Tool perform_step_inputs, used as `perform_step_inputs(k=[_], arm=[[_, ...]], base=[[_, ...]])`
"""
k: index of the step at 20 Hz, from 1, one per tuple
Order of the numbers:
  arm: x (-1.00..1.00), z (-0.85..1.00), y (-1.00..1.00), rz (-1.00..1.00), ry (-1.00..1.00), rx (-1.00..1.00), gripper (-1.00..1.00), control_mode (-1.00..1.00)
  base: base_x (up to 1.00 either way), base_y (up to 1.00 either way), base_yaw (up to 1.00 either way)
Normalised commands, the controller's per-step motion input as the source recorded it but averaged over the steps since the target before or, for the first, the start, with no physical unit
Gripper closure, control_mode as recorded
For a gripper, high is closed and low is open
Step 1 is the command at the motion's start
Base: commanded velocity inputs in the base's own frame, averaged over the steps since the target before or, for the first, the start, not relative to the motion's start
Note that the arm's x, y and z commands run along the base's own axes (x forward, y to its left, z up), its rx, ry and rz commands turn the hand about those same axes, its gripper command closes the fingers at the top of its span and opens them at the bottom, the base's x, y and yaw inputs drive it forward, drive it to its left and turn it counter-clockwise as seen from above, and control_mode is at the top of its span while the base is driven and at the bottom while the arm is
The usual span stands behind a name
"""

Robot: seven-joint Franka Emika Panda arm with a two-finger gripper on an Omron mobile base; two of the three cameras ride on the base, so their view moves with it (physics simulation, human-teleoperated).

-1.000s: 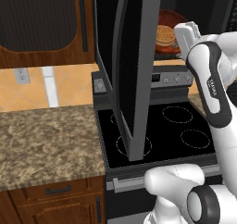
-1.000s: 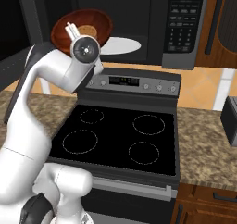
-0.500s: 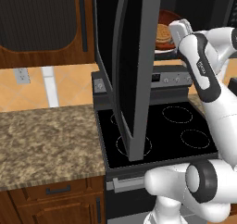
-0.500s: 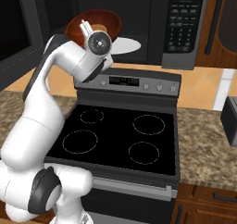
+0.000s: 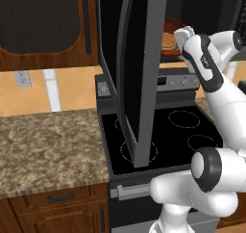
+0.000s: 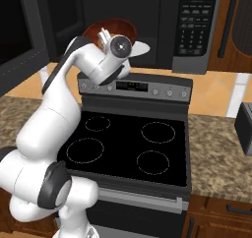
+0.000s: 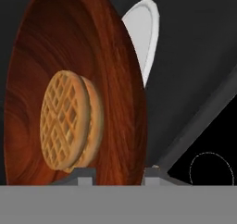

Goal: Open the microwave, place the bowl with waffle inside the microwave, then close the microwave door and turn it on.

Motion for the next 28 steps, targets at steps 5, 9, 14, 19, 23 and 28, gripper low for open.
perform_step_inputs(k=[5,9,14,19,23,28], arm=[[0.4,-0.01,-0.05,0.0,-0.04,0.0,1.0,-1.0],[0.45,0.0,0.0,0.0,-0.05,0.0,1.0,-1.0],[0.37,-0.25,0.0,0.0,0.0,0.0,1.0,-1.0],[0.45,-0.3,0.0,0.0,0.0,0.0,-1.0,-1.0],[0.4,-0.04,0.01,0.0,0.0,0.0,-1.0,-1.0],[0.19,0.0,0.02,0.0,-0.1,0.0,-1.0,-1.0]], base=[[0.0,0.0,0.0],[0.0,0.0,0.0],[0.0,0.0,0.0],[0.0,0.0,0.0],[0.0,0.0,0.0],[0.0,0.0,0.0]])
